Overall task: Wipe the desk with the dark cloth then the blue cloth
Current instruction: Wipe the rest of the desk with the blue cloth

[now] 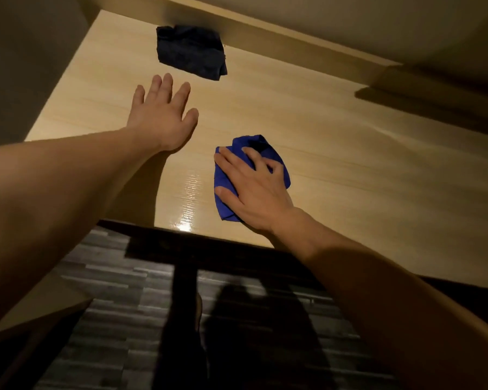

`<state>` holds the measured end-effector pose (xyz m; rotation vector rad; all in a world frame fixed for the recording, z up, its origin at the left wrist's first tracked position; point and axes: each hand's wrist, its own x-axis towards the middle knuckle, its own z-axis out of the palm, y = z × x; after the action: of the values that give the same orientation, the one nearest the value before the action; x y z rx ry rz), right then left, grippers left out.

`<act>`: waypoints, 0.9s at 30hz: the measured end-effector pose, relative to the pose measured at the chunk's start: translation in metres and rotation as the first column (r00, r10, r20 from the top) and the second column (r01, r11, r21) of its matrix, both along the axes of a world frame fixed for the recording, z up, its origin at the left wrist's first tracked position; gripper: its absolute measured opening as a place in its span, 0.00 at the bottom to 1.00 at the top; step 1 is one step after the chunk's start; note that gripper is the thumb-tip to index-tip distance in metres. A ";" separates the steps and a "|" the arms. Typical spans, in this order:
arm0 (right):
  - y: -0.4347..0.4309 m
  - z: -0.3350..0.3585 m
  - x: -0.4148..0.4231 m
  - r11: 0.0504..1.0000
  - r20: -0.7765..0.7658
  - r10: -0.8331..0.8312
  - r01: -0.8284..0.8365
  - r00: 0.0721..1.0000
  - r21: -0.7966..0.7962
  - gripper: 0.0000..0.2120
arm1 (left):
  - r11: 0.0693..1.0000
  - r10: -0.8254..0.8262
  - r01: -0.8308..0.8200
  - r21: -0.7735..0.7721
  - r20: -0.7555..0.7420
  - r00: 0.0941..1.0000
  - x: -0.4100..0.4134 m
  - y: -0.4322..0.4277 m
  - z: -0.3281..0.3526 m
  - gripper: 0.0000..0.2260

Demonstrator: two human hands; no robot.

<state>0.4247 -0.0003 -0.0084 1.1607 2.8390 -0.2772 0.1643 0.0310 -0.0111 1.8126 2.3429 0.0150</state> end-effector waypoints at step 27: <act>0.137 0.047 0.036 0.959 -0.292 -0.277 0.281 0.916 -0.030 0.17 | 0.996 -0.080 0.076 0.055 0.075 0.994 0.087 0.000 -0.007 0.33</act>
<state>0.4604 0.1368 0.0390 1.6598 2.9101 -0.4857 0.2509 0.0310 -0.0181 1.8908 2.2380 0.1350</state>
